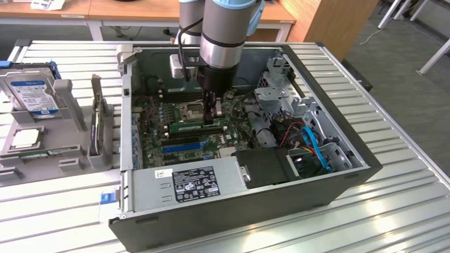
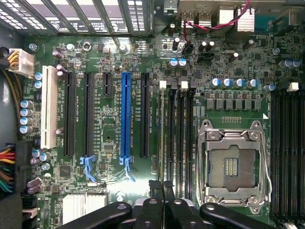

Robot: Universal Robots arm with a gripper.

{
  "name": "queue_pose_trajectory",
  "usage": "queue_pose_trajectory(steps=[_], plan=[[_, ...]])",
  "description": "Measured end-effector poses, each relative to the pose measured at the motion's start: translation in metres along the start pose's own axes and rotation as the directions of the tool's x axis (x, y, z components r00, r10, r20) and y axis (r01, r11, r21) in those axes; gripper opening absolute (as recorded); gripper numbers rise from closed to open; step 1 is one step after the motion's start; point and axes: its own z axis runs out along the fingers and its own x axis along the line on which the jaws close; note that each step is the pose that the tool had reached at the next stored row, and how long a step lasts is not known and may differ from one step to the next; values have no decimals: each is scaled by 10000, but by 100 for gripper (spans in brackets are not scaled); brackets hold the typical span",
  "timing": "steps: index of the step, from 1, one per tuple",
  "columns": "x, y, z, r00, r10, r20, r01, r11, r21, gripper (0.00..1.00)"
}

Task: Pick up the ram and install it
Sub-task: 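Insert the ram into the slot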

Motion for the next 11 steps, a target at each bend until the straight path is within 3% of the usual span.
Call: queue_pose_trajectory(steps=[4, 11], plan=[[-1, 0, 2, 10000, -1, 41, 1, 10000, 2, 12], [-1, -1, 20, 10000, -2, 45, 2, 10000, 3, 12]])
